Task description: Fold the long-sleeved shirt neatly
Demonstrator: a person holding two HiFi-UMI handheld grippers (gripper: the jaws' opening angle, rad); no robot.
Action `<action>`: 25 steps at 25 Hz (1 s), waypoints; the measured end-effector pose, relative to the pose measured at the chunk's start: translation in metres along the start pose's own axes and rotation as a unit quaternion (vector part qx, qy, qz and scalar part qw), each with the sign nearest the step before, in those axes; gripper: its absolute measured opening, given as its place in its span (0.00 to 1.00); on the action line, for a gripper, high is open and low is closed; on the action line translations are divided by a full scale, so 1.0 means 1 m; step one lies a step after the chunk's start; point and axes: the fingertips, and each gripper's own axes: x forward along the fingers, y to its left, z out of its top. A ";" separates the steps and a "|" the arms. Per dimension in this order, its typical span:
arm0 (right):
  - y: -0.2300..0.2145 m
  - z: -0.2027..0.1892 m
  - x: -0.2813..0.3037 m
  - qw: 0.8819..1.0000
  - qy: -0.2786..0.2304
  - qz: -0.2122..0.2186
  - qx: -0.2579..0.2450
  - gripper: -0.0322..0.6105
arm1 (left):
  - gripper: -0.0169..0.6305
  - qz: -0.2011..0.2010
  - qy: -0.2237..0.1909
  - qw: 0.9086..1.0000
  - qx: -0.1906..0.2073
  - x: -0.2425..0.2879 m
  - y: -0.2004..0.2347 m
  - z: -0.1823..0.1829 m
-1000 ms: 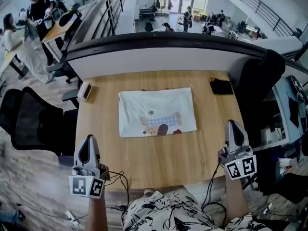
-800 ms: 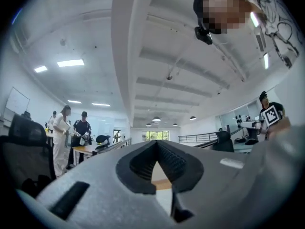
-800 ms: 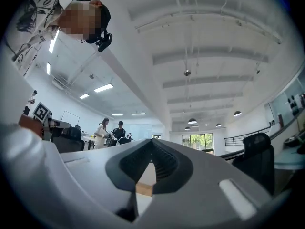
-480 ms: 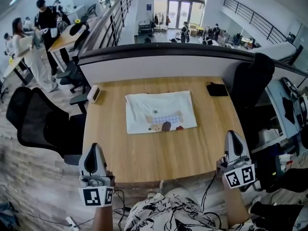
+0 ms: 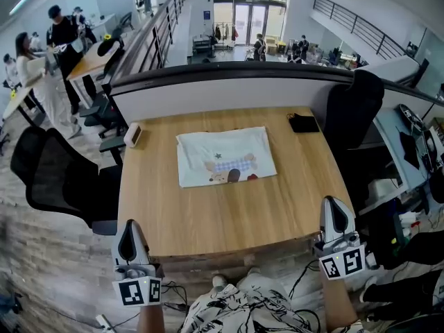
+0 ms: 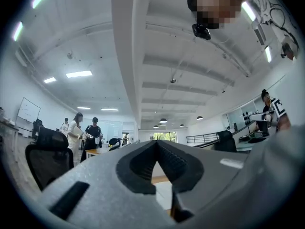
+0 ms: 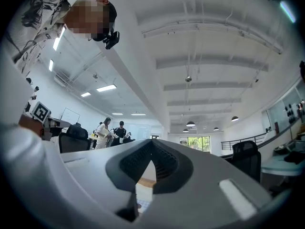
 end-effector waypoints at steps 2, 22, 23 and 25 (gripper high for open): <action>-0.001 0.001 -0.008 1.000 -0.001 0.003 -0.002 0.07 | 0.02 -0.002 0.010 1.000 0.000 -0.008 -0.008 -0.004; -0.065 -0.024 -0.048 0.999 0.030 -0.009 0.025 0.07 | 0.02 0.037 0.048 0.998 -0.002 -0.029 -0.052 -0.030; -0.065 -0.024 -0.047 0.999 0.029 -0.008 0.024 0.07 | 0.02 0.036 0.048 0.998 -0.002 -0.027 -0.053 -0.031; -0.064 -0.026 -0.047 0.999 0.027 -0.006 0.022 0.07 | 0.02 0.035 0.045 0.998 0.000 -0.025 -0.056 -0.031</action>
